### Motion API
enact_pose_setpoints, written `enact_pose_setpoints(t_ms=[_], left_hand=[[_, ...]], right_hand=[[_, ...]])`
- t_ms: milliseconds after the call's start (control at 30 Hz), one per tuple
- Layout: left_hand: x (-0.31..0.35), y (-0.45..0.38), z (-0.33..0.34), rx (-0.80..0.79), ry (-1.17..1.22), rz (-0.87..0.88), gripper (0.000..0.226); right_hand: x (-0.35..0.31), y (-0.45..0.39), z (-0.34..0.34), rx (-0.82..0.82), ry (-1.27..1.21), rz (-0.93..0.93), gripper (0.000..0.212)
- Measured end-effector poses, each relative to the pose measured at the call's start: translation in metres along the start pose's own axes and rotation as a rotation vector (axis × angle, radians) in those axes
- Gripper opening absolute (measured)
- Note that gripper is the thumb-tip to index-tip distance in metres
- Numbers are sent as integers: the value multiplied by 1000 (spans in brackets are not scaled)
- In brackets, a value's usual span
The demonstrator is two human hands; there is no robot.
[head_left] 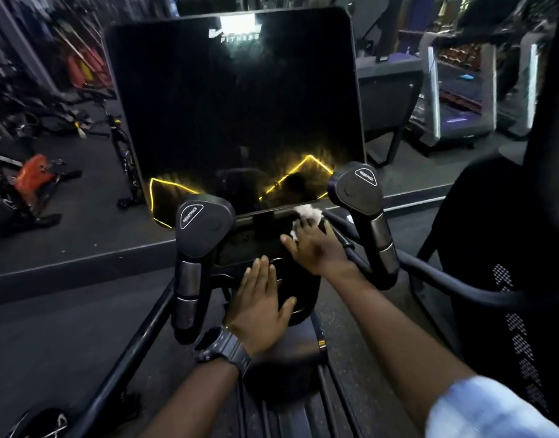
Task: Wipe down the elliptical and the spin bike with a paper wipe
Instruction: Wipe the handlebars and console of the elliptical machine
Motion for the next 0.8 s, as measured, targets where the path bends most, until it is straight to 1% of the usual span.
enact_pose_setpoints(t_ms=[33,67,133,200,233,267,333,400,467,500,567,633,733,767,800], left_hand=[[0,0,0,-3,-4,2,103],[-1,0,-1,-4,0,4,102],[-3,-1,-1,1,27,14,92],[-5,-2,-1,17,48,25,79],[-6,-3,-2,20,61,21,78],[-8,-2,-2,7,77,8,79],[-16,-1,-1,-45,78,-60,87],[-27,2,1,-69,59,-163,99],[-41,6,1,-37,77,-303,107],[-46,8,1,-3,93,-364,107],[-56,12,3,64,119,-460,101],[-58,14,7,64,114,-509,93],[-57,12,13,79,110,-543,83],[-56,12,13,88,104,-545,82],[-55,10,13,97,93,-543,81]], right_hand=[[1,-14,7,-61,-52,42,70],[-11,-22,14,-130,-96,24,72],[-47,-16,23,-276,-173,-90,65],[-69,5,27,-347,-236,-236,54],[-66,13,25,-356,-256,-256,51],[-55,15,21,-336,-251,-232,49],[-34,3,9,-272,-195,-162,51],[-39,-6,6,-282,-178,-149,57],[-68,-4,16,-367,-287,-216,53],[-82,3,22,-411,-331,-256,48],[-93,16,30,-463,-307,-343,42],[-82,14,23,-399,-251,-363,37],[-64,-18,5,-183,-305,-257,25],[-67,-26,7,-148,-319,-227,23],[-75,-28,10,-149,-317,-215,22]])
Point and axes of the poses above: each hand's wrist, its own y-axis away from the middle knuckle, its own z-axis out of the palm, x = y × z, the point moved 9 cm from there along -y, towards the middle knuckle, and after that the axes turned 15 degrees about -y, right-handed, at the moved point
